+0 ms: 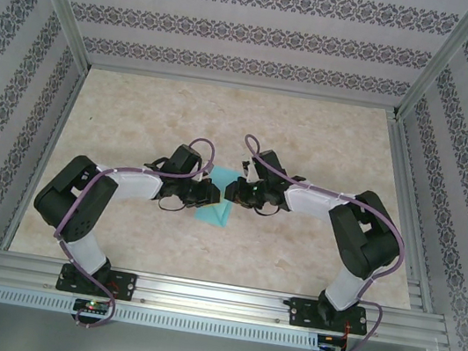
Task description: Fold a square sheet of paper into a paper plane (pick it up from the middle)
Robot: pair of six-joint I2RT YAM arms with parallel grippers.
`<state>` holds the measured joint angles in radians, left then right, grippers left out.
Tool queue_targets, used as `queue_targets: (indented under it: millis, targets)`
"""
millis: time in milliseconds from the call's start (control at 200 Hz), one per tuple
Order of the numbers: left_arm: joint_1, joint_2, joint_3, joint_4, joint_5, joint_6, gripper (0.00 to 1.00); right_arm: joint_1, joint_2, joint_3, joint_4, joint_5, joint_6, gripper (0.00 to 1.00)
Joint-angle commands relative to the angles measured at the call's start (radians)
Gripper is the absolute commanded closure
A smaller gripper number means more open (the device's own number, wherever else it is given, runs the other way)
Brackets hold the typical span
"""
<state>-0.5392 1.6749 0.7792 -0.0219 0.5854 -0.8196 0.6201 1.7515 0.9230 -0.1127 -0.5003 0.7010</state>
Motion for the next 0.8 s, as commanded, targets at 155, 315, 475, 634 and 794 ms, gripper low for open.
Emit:
queue_targets:
  millis: [155,315,475,634,794]
  targets:
    - [-0.01,-0.009,-0.013,0.047,0.017,0.0,0.83,0.007,0.008,-0.023,0.048,-0.024,0.004,0.92]
    - [-0.01,-0.014,-0.007,0.052,0.018,-0.002,0.83,-0.002,0.008,-0.021,0.017,0.027,-0.016,0.96]
    - [-0.01,-0.014,-0.003,0.06,0.028,0.002,0.83,-0.011,0.016,-0.017,-0.004,0.049,-0.043,0.97]
    - [-0.011,0.01,0.013,0.067,0.048,0.005,0.83,-0.013,0.038,0.007,-0.025,0.06,-0.073,0.97]
    - [-0.011,0.038,0.02,0.076,0.065,0.008,0.82,-0.018,0.059,0.022,-0.034,0.071,-0.083,0.97]
